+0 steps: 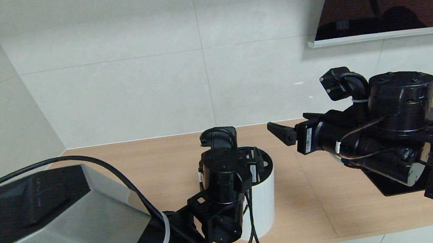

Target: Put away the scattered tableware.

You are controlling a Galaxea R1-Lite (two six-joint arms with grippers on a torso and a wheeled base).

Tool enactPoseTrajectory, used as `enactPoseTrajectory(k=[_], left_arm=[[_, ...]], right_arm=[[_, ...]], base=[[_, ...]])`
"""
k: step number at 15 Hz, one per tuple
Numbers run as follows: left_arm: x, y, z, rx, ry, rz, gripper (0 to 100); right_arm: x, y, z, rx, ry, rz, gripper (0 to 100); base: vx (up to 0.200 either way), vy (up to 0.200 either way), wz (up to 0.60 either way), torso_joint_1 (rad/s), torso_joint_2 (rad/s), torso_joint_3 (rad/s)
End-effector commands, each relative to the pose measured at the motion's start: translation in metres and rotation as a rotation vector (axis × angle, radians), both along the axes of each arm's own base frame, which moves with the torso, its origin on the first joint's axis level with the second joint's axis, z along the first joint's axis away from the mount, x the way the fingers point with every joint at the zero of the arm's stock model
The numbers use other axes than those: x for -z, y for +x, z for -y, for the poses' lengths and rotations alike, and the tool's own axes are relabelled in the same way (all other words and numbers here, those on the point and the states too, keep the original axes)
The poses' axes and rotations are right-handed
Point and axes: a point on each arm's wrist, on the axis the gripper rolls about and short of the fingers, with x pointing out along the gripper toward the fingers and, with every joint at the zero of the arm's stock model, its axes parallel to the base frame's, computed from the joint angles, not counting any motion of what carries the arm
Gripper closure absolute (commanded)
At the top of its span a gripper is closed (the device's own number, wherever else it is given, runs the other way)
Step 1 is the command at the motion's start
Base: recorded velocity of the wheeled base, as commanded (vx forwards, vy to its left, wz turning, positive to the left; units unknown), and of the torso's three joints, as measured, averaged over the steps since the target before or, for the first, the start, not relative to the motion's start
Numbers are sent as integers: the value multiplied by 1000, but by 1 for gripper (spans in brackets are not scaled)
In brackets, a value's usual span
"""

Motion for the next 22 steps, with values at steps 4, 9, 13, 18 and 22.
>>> enactPoseTrajectory(k=[4,9,13,18,22], left_arm=[[-10,-4,-6,0,-15,13,0],[-89,-51,-58,139,-148,126,0],[-136,-81,-157,140,-175,286,0],[-153,-168,-239,19,-153,314,0],[-136,-250,-278,-53,-118,269,0]], right_arm=[[0,0,-1,-2,-1,-1,0],[-19,-7,11,17,38,49,0],[-36,-38,70,117,71,112,0],[-19,-132,138,193,88,205,0],[-3,-194,174,299,100,269,0]], base=[[0,0,0,0,0,0],[0,0,0,0,0,0],[0,0,0,0,0,0],[0,0,0,0,0,0],[0,0,0,0,0,0]])
